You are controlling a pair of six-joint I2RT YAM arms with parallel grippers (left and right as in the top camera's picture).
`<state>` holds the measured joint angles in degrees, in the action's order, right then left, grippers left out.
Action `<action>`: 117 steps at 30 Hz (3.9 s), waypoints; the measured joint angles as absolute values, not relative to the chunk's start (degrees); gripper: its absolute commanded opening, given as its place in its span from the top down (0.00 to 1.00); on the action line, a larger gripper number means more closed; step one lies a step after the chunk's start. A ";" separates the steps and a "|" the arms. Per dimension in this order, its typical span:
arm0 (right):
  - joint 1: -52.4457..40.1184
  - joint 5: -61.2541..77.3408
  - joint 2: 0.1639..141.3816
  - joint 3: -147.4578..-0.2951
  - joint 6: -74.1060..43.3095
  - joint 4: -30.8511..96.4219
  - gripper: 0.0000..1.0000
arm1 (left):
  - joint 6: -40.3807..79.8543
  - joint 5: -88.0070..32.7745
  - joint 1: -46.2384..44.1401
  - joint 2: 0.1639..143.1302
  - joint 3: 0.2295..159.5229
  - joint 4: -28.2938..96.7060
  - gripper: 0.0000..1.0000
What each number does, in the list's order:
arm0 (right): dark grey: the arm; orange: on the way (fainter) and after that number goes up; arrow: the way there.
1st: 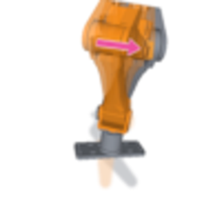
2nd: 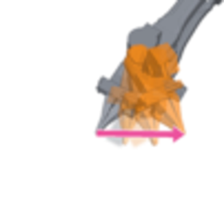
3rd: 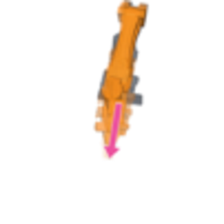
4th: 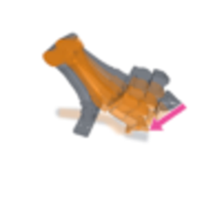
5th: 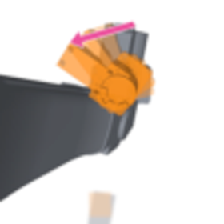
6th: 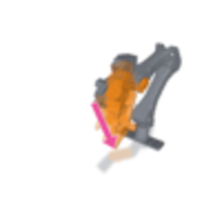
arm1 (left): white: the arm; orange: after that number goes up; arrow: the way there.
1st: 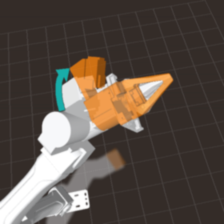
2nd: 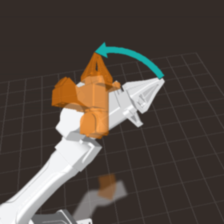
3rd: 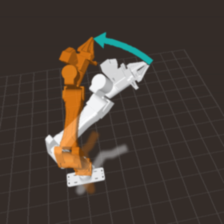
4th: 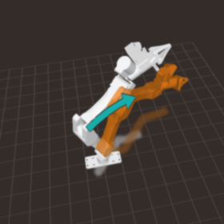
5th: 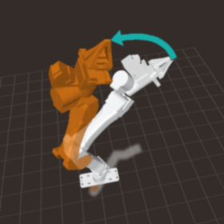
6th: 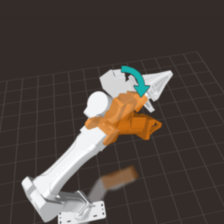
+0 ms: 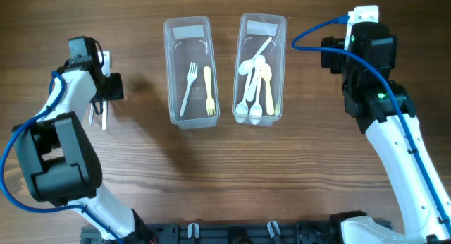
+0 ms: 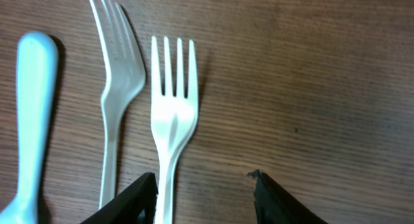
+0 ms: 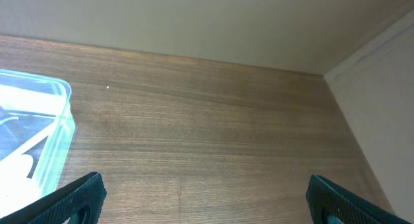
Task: Pack container
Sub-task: 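Grasp the next white fork with the left gripper, then place the white fork into the left container and release, then grasp the thin white fork with the left gripper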
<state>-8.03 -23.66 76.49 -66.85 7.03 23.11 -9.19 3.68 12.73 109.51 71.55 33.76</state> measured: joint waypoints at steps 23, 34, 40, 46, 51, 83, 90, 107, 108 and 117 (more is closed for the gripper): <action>-8.03 -23.68 76.49 -66.85 7.03 23.09 0.00 | -11.40 4.64 13.69 113.69 71.61 32.56 0.96; -8.03 -23.66 76.49 -66.85 7.05 23.09 0.00 | -9.74 4.69 12.67 112.92 71.64 34.72 0.96; -8.03 -23.68 76.49 -66.85 7.20 23.09 0.00 | -7.22 4.21 4.89 100.77 71.61 35.03 0.96; -8.03 -23.66 76.49 -66.85 7.20 23.09 0.00 | 0.54 -2.57 -3.18 89.86 72.07 33.56 0.96; -8.03 -23.68 76.49 -66.85 7.20 23.09 0.00 | 10.28 -6.24 -7.03 91.07 72.05 33.47 0.96; -8.03 -23.68 76.51 -66.85 7.20 23.11 0.00 | 5.63 10.13 -3.70 88.07 72.20 42.26 0.23; -8.03 -23.68 76.49 -66.85 7.20 23.11 0.00 | 1.74 12.53 12.43 91.00 72.20 44.36 0.37; -8.03 -23.68 76.49 -66.85 7.20 23.11 0.00 | -9.26 -2.22 22.09 113.01 72.16 33.28 0.38; -8.03 -23.68 76.49 -66.85 7.20 23.11 0.00 | -9.50 -2.31 22.09 113.23 72.16 32.82 0.39; -8.03 -23.68 76.51 -66.85 7.20 23.11 0.00 | -11.20 -4.64 22.09 113.69 72.14 30.85 0.88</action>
<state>-8.03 -23.68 76.51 -66.85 7.20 23.11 -11.20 -4.64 22.09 113.69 72.14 30.85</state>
